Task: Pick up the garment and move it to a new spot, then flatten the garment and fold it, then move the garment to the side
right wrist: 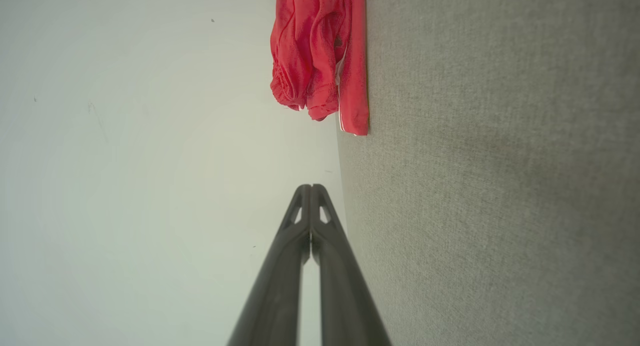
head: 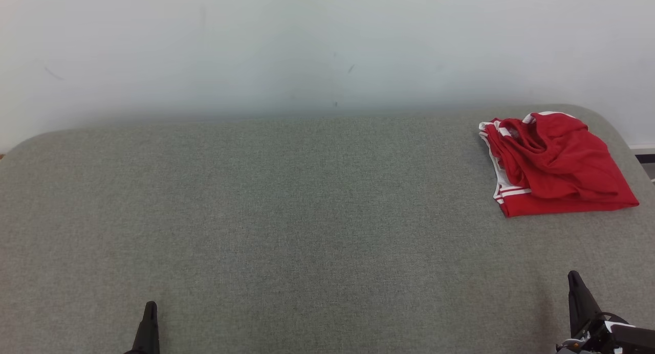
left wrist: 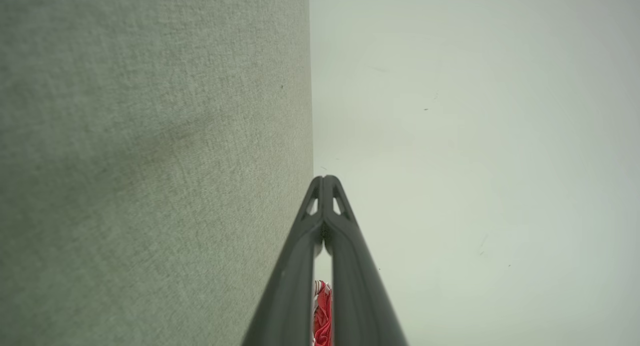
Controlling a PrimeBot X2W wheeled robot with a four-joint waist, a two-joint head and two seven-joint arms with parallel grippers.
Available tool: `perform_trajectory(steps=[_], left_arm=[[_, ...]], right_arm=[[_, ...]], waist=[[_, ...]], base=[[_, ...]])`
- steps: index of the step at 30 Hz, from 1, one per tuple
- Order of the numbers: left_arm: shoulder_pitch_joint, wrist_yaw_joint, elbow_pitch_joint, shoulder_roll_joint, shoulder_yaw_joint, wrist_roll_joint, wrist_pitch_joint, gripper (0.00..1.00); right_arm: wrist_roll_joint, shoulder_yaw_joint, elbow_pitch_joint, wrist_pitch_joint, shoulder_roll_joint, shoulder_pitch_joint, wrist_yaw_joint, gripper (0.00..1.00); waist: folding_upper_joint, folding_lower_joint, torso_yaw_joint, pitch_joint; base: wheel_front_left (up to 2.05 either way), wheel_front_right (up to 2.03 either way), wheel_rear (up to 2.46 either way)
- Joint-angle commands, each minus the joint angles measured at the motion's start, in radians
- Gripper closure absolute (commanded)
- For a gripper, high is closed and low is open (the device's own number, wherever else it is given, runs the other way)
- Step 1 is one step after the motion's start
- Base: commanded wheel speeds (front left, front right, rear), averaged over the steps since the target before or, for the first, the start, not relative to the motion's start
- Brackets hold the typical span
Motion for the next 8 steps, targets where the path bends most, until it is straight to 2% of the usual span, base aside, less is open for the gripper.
perform_trajectory(steps=[1, 8], left_arm=[[-0.004, -0.003, 0.003, 0.0, 0.001, -0.004, 0.004, 1.0], [-0.004, -0.003, 0.003, 0.0, 0.001, -0.004, 0.004, 1.0]], right_arm=[[-0.003, -0.002, 0.0, 0.004, 0.004, 0.0, 0.0, 1.0], [-0.003, -0.002, 0.0, 0.004, 0.004, -0.001, 0.0, 1.0]], waist=[[-0.0001, 0.0, 0.0, 0.0], [-0.0001, 0.0, 0.0, 0.0]], base=[[0.0, 0.0, 0.0], [0.0, 0.0, 0.0]])
